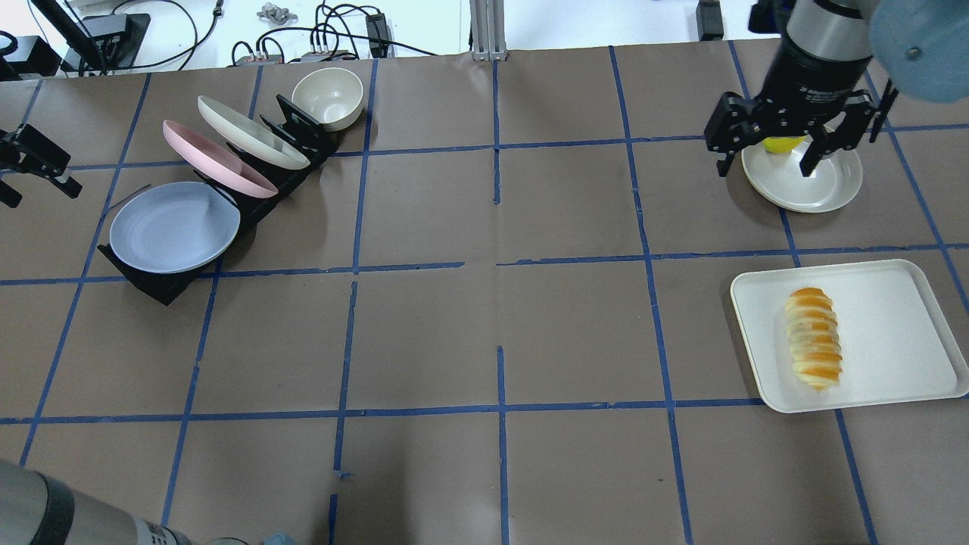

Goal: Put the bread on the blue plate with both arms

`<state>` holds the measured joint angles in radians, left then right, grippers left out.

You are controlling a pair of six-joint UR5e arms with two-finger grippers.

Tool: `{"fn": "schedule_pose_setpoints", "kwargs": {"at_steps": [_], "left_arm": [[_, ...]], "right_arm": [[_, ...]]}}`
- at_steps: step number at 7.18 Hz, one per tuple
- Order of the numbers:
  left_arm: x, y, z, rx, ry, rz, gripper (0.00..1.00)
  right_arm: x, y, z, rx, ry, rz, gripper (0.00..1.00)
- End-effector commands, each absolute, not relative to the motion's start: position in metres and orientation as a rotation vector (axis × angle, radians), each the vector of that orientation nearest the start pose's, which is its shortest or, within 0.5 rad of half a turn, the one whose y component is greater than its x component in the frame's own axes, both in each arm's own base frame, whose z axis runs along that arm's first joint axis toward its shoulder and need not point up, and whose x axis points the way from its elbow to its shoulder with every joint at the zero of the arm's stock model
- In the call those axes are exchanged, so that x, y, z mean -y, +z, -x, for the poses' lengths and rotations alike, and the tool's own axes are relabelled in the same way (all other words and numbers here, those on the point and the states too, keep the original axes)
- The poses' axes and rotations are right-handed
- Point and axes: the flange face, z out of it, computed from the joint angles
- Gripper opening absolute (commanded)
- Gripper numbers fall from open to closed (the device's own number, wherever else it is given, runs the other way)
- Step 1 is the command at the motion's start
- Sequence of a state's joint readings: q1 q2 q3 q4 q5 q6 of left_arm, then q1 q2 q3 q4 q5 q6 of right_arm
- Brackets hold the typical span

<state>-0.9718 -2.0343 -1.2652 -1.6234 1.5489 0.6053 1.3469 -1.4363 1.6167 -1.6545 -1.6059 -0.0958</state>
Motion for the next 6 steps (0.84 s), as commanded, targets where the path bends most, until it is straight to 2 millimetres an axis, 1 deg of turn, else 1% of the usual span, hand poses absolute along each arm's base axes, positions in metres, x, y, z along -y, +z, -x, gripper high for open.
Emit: {"fn": "schedule_pose_setpoints", "kwargs": {"at_steps": [1,2,3,4,5,6], "left_arm": [[0.666,0.287,-0.286,-3.309,0.333,-0.122,1.0],[0.674,0.265,-0.286,-3.365,0.328,-0.111,0.98],[0.678,0.245,-0.283,-3.377,0.368,-0.12,0.95],[0.679,0.233,-0.274,-3.383,0.4,-0.134,0.89],[0.682,0.211,-0.27,-3.394,0.451,-0.145,0.84],[0.685,0.205,-0.274,-3.392,0.456,-0.154,0.69]], "right_arm": [[0.526,0.305,0.094,-3.151,0.054,-0.165,0.97],[0.507,0.269,0.092,-3.149,0.029,-0.174,0.96],[0.494,0.227,0.085,-3.145,0.024,-0.181,0.95],[0.485,0.193,0.082,-3.136,0.057,-0.183,0.94],[0.482,0.18,0.083,-3.135,0.096,-0.184,0.94],[0.48,0.181,0.083,-3.145,0.119,-0.182,0.95]]}}
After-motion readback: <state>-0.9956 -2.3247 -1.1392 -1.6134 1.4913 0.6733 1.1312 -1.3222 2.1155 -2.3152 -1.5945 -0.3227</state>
